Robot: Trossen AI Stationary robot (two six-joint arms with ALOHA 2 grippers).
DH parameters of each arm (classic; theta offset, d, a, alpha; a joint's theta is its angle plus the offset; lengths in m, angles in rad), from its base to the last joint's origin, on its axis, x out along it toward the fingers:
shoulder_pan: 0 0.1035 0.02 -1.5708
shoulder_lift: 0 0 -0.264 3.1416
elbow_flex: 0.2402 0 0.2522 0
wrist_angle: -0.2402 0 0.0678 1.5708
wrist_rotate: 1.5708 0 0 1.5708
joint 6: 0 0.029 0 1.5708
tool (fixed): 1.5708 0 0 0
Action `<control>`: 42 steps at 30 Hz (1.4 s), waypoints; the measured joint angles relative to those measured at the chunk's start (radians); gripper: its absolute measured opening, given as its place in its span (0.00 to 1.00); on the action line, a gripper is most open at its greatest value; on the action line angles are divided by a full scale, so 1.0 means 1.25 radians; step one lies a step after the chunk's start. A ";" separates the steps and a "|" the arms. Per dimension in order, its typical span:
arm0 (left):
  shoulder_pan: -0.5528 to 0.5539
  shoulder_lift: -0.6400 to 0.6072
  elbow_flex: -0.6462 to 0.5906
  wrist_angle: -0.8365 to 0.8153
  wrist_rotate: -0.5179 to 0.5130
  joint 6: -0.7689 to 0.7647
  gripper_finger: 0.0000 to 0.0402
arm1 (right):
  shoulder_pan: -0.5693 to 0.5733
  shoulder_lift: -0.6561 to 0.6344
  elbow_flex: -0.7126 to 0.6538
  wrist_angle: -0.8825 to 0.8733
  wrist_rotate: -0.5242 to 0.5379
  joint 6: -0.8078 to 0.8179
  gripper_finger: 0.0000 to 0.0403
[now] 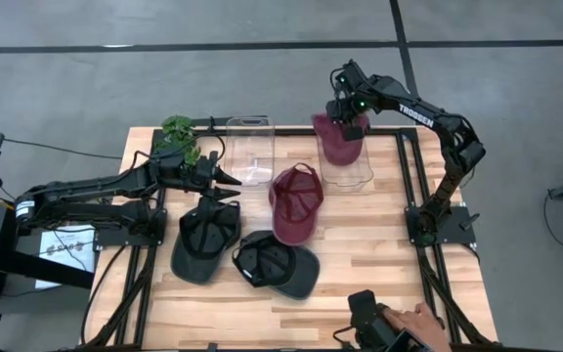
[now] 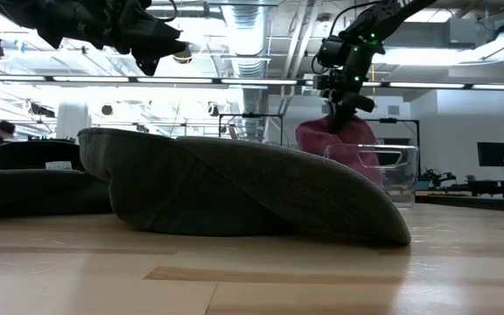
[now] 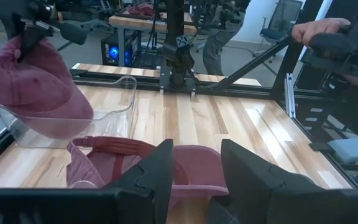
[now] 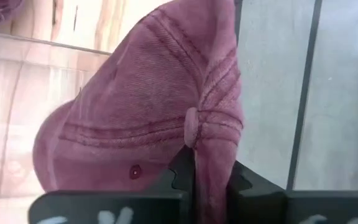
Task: Pick & Place hat
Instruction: Put the right red cap into the right transparent bin, then put the red cap into the right transparent bin
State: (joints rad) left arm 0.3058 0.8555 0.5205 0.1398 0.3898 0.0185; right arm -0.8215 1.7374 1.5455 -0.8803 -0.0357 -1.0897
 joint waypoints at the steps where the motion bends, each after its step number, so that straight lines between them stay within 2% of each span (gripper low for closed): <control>1: 0.000 0.000 0.000 0.000 0.000 0.000 0.33 | 0.000 0.000 0.000 0.000 0.000 0.001 0.07; 8: 0.000 0.000 0.000 0.000 0.000 0.000 0.33 | 0.008 0.000 0.000 0.005 0.004 0.045 0.19; 15: 0.000 0.000 0.000 0.000 0.000 0.000 0.33 | 0.013 -0.008 0.000 -0.023 0.018 0.108 0.38; 21: 0.000 0.000 0.000 0.000 0.000 0.000 0.33 | 0.034 -0.077 0.000 -0.047 0.059 0.154 0.52; 26: -0.001 0.009 0.000 -0.001 0.000 0.001 0.33 | 0.071 -0.159 0.000 -0.034 0.070 0.192 0.56; 29: -0.009 0.028 0.000 -0.002 0.000 0.004 0.33 | 0.124 -0.205 0.000 -0.043 0.031 0.239 0.56; 34: -0.043 0.066 0.000 -0.003 0.000 0.024 0.33 | 0.265 -0.248 0.000 -0.096 -0.014 0.396 0.56; 39: -0.107 0.092 0.000 -0.004 0.000 0.024 0.33 | 0.454 -0.250 -0.093 -0.110 0.078 0.535 0.56; 42: -0.154 0.097 0.000 -0.006 0.000 0.024 0.33 | 0.565 -0.248 -0.189 -0.034 0.152 0.609 0.56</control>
State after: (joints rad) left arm 0.1138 0.9764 0.5201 0.1321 0.3904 0.0483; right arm -0.1154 1.4271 1.3095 -0.9231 0.1540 -0.3286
